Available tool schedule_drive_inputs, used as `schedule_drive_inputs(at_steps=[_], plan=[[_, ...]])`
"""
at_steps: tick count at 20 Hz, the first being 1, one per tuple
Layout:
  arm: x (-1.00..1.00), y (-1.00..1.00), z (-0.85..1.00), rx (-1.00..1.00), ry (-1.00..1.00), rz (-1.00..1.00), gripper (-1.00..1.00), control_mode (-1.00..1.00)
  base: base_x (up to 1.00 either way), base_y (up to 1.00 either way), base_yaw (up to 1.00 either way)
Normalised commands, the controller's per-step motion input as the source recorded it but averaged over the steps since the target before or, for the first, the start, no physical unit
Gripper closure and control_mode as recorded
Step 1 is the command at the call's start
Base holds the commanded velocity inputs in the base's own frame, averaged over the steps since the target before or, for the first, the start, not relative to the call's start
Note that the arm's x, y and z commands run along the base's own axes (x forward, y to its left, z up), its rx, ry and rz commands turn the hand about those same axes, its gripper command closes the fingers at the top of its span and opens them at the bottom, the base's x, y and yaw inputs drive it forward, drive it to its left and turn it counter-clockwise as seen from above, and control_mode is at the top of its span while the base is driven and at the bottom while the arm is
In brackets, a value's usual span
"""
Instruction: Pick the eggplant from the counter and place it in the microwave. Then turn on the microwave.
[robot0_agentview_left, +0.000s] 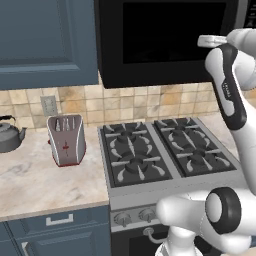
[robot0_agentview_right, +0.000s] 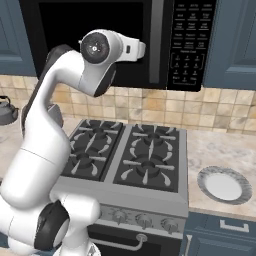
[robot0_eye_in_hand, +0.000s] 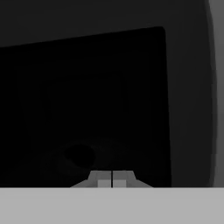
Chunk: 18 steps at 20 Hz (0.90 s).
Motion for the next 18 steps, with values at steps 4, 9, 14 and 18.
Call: schedule_drive_inputs(at_steps=[4,9,14,18], plan=[[-0.13,-0.18,0.0,0.02,0.0,0.03,1.0,-1.0,0.0,0.0,0.0],[-0.13,-0.19,0.0,0.03,0.0,0.02,1.0,-1.0,0.0,0.0,0.0],[-0.17,-0.18,0.0,0.04,0.0,0.02,1.0,-1.0,0.0,0.0,0.0],[-0.22,-0.17,0.0,0.05,0.0,0.01,1.0,-1.0,0.0,0.0,0.0]])
